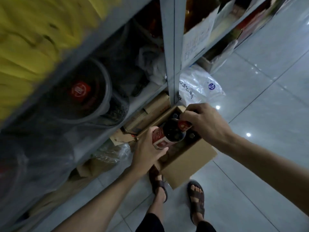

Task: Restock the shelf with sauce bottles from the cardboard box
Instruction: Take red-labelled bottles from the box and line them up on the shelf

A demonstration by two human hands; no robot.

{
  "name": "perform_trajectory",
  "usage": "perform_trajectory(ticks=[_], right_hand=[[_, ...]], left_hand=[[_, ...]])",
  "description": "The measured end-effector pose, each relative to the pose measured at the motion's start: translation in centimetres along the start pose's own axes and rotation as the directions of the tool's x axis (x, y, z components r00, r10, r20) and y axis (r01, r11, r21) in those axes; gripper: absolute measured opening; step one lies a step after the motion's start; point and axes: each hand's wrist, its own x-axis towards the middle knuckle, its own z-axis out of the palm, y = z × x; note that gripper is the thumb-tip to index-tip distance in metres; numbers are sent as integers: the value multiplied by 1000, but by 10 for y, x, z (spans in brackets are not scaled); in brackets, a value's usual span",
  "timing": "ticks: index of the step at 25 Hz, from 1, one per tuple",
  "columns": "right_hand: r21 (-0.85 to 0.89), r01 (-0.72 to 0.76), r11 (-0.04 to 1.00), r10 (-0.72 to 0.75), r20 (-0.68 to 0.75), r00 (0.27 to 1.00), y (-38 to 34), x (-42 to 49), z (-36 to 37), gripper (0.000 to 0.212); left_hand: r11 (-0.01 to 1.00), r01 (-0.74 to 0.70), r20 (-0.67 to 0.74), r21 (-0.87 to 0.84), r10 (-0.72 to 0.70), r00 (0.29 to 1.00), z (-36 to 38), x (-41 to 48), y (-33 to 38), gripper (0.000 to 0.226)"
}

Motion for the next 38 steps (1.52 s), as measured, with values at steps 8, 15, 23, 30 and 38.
perform_trajectory(ticks=[8, 15, 23, 30, 38], right_hand=[[137, 403, 905, -402, -37, 915, -203, -158, -129, 44], [321, 686, 653, -725, -1, 689, -337, -287, -171, 10], [652, 418, 633, -724, 305, 619, -435, -361, -85, 56], [704, 378, 602, -765, 371, 527, -514, -409, 65, 37], [602, 505, 618, -775, 362, 518, -633, -447, 234, 25]], left_hand=[[972, -197, -185, 129, 219, 958, -189, -107, 186, 55], [971, -195, -463, 140, 238, 854, -349, -244, 292, 60], [974, -49, -663, 219, 186, 725, -471, -363, 299, 52], [978, 4, -736, 207, 153, 659, -572, -432, 207, 65], [994, -94, -767, 63, 108, 633, -718, -473, 76, 68]])
